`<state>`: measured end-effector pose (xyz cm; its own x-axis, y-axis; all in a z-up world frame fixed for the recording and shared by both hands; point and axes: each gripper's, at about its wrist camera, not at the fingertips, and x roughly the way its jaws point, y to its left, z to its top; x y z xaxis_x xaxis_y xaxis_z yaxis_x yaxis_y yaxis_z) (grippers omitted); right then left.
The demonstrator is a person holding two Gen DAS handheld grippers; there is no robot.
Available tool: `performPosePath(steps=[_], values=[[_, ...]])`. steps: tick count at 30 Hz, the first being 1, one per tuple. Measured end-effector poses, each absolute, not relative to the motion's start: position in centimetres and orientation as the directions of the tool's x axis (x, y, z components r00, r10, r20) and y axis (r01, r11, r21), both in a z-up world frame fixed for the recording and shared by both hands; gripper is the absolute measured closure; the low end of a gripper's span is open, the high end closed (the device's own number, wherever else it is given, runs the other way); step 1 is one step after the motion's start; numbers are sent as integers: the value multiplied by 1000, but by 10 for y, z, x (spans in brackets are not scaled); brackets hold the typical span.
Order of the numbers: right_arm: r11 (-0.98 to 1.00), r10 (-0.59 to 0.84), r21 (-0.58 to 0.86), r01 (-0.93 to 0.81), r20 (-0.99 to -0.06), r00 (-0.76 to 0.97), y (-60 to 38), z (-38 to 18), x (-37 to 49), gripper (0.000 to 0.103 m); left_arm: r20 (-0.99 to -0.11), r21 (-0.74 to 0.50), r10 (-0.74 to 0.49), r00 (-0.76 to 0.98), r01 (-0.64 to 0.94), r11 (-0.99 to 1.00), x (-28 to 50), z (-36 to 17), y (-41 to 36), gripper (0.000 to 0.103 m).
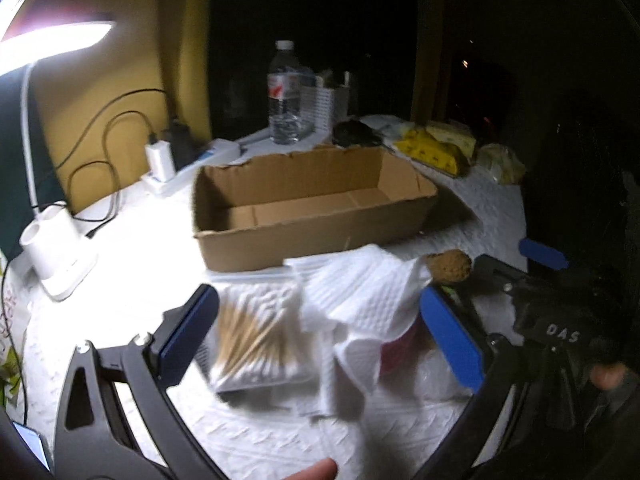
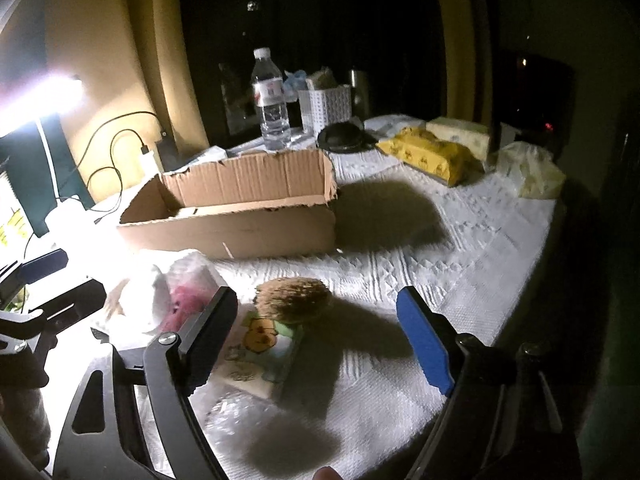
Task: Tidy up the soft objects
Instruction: 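Grasp the brown fuzzy pad with the right tool while the left tool grasps the white towel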
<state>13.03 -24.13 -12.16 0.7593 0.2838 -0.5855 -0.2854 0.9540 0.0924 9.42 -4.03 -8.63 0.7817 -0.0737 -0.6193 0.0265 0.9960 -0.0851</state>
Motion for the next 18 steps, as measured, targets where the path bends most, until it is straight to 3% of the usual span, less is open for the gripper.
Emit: performPosePath(steps=[2,5,7,13,18], values=[[949,299,107,-295,-594,747,-243,-127,139,18,-629,-79,-82,773,42,996,104,-89,-47,2],[938,334,135,-321,-604,723,-244,-132,151,18,-655,-70,-84,751,50,996,118,-96,-56,14],[929,357,150,-339,-608,709,-243,-135,157,19,-670,-66,-78,738,46,997,124,-100,-57,16],[901,424,216,-376,-621,660,-241,-147,170,19,-700,-57,-79,710,54,997,132,-110,-65,43],[888,449,238,-393,-632,631,-237,-153,172,41,-712,-67,-109,694,88,994,134,-115,-72,72]])
